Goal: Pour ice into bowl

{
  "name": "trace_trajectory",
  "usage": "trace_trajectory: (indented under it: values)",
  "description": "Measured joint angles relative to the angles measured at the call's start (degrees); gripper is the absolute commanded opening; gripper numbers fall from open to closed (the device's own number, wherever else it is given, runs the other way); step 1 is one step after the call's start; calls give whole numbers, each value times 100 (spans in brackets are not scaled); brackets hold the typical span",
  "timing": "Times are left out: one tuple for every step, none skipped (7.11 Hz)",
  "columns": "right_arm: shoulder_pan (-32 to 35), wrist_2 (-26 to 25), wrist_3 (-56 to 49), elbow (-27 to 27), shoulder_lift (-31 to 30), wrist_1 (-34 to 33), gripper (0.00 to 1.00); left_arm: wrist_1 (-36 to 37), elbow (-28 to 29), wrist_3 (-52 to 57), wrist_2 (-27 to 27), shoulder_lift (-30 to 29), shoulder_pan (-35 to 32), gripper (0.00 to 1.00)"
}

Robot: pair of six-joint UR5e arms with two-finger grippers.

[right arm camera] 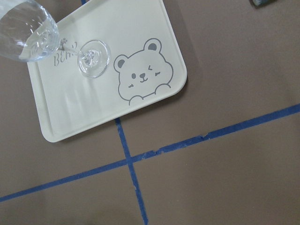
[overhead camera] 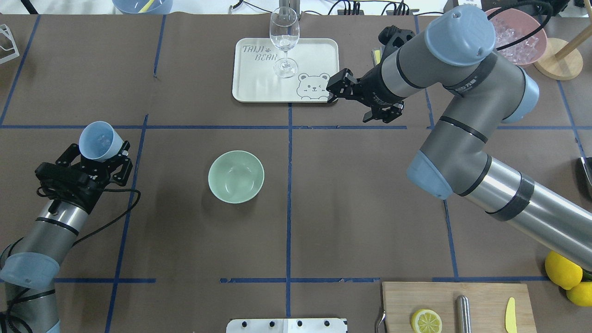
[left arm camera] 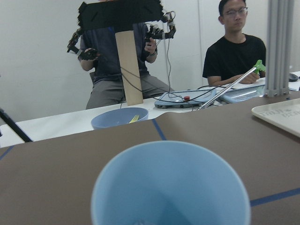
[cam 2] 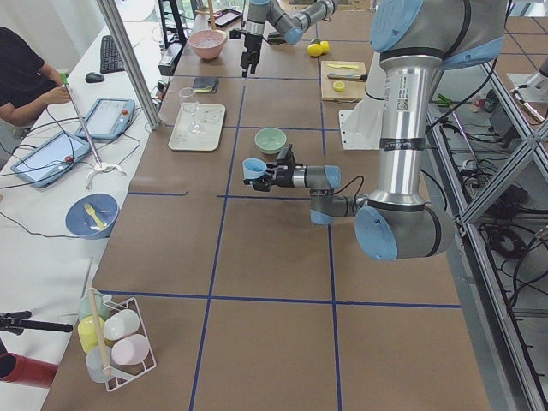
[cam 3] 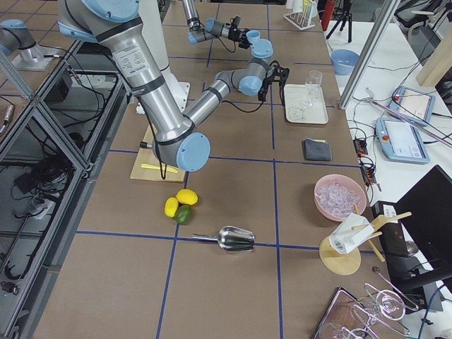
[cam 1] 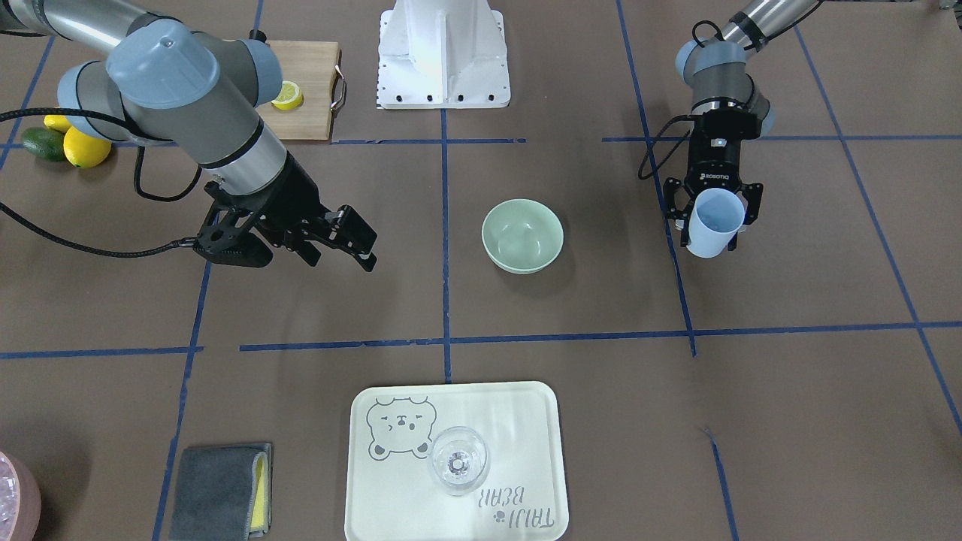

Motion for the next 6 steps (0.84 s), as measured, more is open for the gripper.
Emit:
trace_trajectory:
  values:
    - [48,10,-63,3,-54,2,100,474,-290,163,4,-195,12,0]
    - [86,14,-88,4,-102,1,100,988,-507,222,18,-428,32,0]
    - [116,9,-96,5,-154,-1,100,1479,-627,245,37,-607,55,0]
    - [163,1,-107,5,-239,1,100,2174,-776,256,53,-790,117,0]
    - [235,-3,-213,5,-377,5,100,2950,-1000,260,58,-958,205,0]
    - [305,-5,-409,5,-520,5,100,3608,-1210,264,55,-1063,278,0]
